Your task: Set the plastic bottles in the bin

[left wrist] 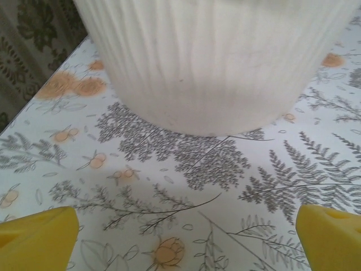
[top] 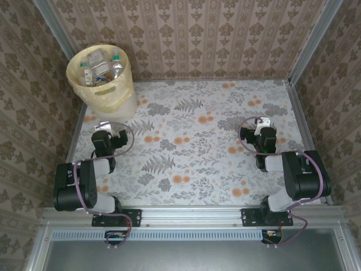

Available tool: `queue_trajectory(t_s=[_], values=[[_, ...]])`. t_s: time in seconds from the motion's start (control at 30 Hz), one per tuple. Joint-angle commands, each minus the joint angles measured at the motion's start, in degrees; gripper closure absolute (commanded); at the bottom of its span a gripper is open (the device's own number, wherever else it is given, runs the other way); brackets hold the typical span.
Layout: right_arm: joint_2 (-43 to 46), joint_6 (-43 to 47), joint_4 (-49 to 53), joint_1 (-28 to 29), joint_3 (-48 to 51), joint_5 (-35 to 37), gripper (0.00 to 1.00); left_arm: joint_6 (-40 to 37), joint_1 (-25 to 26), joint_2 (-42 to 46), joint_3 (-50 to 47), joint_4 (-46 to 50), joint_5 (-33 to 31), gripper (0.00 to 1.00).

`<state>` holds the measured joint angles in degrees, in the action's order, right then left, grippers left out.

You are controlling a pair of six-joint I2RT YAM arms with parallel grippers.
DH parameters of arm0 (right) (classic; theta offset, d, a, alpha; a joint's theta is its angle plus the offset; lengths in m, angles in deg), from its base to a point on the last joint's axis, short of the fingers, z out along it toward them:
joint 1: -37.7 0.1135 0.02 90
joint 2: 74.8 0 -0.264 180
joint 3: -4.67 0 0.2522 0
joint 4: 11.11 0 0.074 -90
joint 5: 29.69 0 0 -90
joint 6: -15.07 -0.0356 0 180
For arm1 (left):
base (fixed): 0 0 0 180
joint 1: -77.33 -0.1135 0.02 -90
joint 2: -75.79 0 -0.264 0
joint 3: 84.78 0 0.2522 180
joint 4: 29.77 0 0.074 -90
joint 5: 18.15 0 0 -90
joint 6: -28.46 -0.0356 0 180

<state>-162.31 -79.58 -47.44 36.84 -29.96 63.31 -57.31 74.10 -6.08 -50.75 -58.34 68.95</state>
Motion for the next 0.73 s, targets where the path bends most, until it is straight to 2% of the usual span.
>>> queue_trajectory(t_s=[0.0,0.07,0.1,0.13,0.17,0.23,0.7], values=[[0.0,0.5,-2.2,0.3,-0.7,1.1,0.0,-3.3,1.6,-2.1,-1.6,-11.2,1.5,0.0],[0.0,0.5,-2.2,0.3,-0.6,1.0,0.0,-5.0,2.8,-6.4,-1.6,-16.1,0.0,0.0],[-0.1,0.5,-2.2,0.3,-0.7,1.0,0.0,-5.4,3.5,-6.8,-1.0,-15.6,-1.5,0.0],[-0.1,0.6,-2.2,0.4,-0.8,1.0,0.0,-4.8,4.2,-5.4,0.3,-10.4,-3.1,0.0],[-0.1,0.6,-2.2,0.4,-0.8,1.0,0.0,-4.3,4.8,-6.1,1.0,-10.4,-7.7,0.0],[0.0,0.6,-2.1,0.4,-0.8,1.0,0.0,-5.1,6.6,-6.1,2.1,-8.3,-10.8,0.0],[-0.1,1.3,-1.2,0.5,-1.3,0.0,0.0,-5.0,6.5,-6.3,1.9,-8.8,-10.9,0.0]])
